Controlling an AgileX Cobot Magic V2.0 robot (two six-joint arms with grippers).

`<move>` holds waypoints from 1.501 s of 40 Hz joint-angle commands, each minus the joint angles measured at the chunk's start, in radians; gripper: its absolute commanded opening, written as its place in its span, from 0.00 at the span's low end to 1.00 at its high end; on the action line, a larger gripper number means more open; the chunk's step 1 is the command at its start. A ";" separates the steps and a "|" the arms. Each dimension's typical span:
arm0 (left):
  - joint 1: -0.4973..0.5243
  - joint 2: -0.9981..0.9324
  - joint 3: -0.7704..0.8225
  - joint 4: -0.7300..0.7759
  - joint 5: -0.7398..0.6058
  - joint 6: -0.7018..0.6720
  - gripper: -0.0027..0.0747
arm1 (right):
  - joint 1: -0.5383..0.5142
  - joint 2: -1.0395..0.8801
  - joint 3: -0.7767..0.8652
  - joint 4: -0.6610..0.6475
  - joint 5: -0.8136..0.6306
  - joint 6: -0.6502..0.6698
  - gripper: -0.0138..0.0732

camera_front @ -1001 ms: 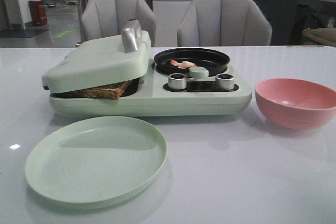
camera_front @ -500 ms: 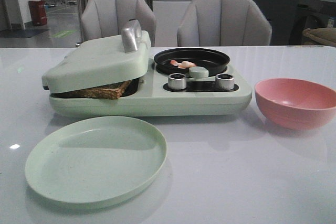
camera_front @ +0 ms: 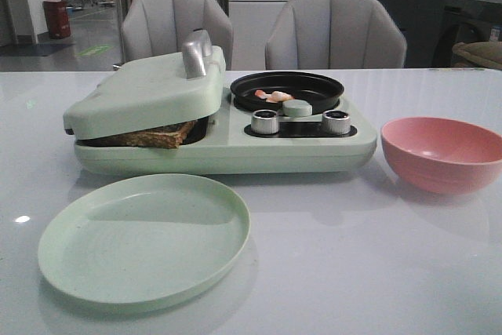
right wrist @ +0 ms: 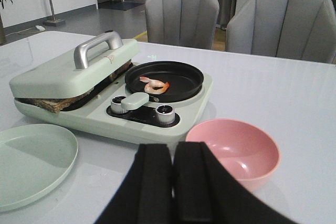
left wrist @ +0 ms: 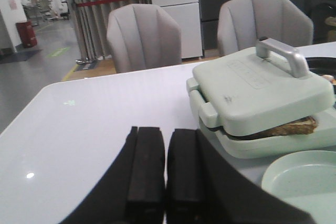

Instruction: Make breakfast with bread and shrimp

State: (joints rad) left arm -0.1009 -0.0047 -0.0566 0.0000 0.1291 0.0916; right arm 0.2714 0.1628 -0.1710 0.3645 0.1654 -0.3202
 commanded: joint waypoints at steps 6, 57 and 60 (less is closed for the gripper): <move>0.043 -0.021 0.067 0.000 -0.173 -0.055 0.18 | 0.002 0.006 -0.029 0.004 -0.085 -0.009 0.32; 0.045 -0.019 0.067 0.000 -0.174 -0.103 0.18 | 0.002 0.006 -0.029 0.004 -0.085 -0.009 0.32; 0.045 -0.019 0.067 0.000 -0.174 -0.103 0.18 | 0.002 0.006 -0.029 0.004 -0.085 -0.009 0.32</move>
State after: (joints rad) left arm -0.0587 -0.0047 0.0041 0.0000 0.0354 0.0000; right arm 0.2714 0.1628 -0.1710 0.3649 0.1648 -0.3208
